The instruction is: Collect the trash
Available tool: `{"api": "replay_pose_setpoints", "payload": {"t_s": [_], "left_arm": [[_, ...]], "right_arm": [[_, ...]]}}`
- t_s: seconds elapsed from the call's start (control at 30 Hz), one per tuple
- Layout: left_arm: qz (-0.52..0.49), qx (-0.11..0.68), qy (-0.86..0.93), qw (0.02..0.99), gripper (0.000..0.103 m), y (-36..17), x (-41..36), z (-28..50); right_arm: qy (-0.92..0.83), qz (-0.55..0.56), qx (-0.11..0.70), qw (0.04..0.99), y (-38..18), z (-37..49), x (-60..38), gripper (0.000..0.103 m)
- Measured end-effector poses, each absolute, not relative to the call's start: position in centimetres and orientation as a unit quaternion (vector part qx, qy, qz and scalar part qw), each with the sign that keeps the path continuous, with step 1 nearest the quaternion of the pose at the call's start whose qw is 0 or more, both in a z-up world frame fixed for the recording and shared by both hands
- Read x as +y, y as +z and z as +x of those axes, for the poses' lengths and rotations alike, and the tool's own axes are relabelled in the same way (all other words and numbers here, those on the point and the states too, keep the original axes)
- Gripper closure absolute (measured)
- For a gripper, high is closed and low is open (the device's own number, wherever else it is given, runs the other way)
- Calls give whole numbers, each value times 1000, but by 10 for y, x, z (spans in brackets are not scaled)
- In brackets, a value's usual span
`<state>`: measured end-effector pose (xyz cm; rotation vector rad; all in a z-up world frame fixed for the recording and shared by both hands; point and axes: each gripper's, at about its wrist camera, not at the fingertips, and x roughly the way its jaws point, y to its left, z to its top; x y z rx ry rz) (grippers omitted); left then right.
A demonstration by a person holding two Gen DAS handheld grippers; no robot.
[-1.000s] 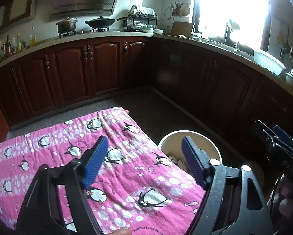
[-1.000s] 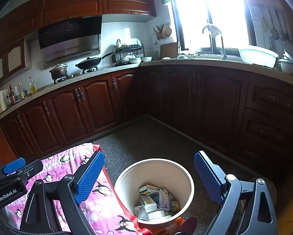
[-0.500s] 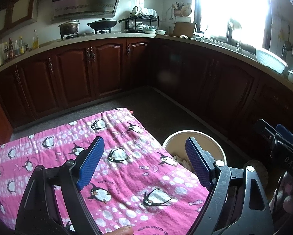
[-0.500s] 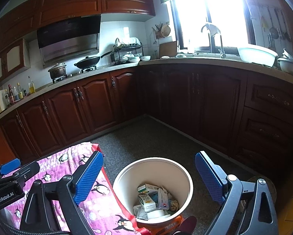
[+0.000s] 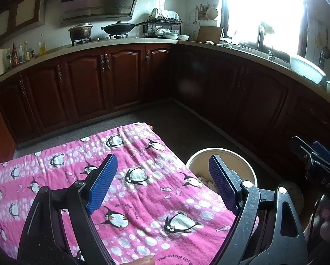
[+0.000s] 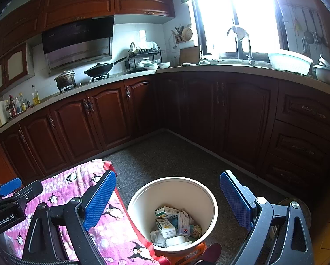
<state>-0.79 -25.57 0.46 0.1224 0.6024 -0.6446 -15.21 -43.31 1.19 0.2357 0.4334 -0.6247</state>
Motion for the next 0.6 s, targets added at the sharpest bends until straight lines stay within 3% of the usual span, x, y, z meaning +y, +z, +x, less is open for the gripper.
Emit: {"api": "replay_pose_setpoints", "payload": {"t_s": [0.6], "left_arm": [[63, 291, -317, 900, 19, 3, -258, -10]], "right_arm": [[-301, 115, 216, 922, 10, -149, -432, 9]]}}
